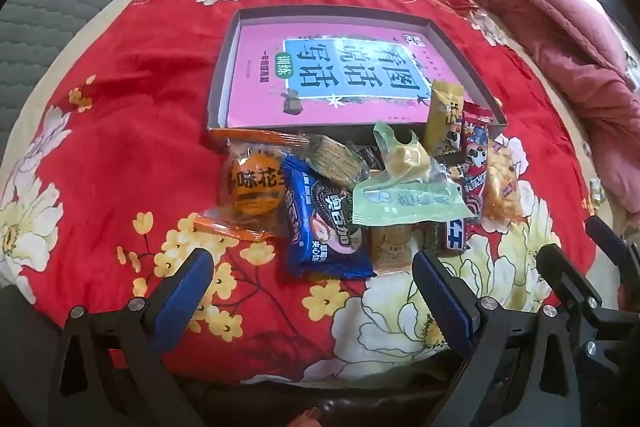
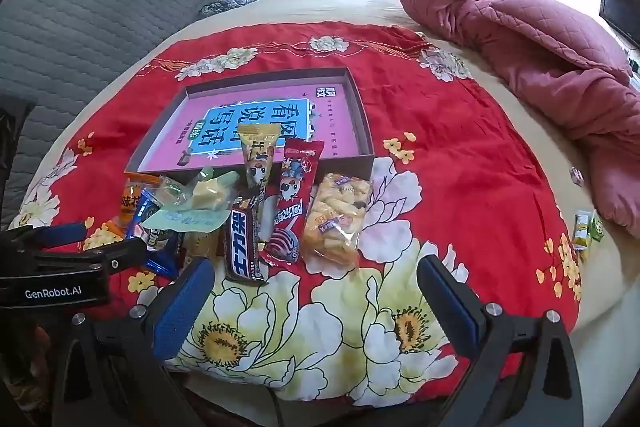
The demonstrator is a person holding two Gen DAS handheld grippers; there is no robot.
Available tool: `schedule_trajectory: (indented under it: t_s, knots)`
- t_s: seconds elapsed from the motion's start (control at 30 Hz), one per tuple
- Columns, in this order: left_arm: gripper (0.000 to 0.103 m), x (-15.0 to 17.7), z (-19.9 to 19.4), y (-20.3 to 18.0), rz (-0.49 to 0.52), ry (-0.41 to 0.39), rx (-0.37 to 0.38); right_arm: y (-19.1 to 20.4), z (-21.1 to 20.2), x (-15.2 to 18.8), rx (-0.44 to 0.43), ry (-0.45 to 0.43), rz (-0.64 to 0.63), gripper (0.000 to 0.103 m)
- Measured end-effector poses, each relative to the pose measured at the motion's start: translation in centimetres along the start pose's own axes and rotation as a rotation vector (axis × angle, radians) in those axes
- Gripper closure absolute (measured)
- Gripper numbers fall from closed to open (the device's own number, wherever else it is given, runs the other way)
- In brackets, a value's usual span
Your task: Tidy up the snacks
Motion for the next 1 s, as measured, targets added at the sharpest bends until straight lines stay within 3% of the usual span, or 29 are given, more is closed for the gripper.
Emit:
schedule_trajectory:
  t_s: [0.3, 1.0]
  knots:
    - [0.003, 0.0, -0.1, -0.1, 0.003, -0.002, -0.006, 3.2, -1.0, -0.9, 0.014, -0.002, -0.001, 0.001]
    - [0.003, 0.0, -0.2, -0.1, 0.009, -0.003, -0.012, 3.3, -1.1, -0.9, 0.017, -0.010, -0.004, 0.001]
Point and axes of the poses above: each gripper's, at about its wrist camera, not at the fingertips, and z roughly the way its jaws point, y to its left, x to its underside, the point moved 9 cm from there along z, roughly the way its jaws point, and after that the axes turned 12 degrees about -z, right-handed, at the moved point
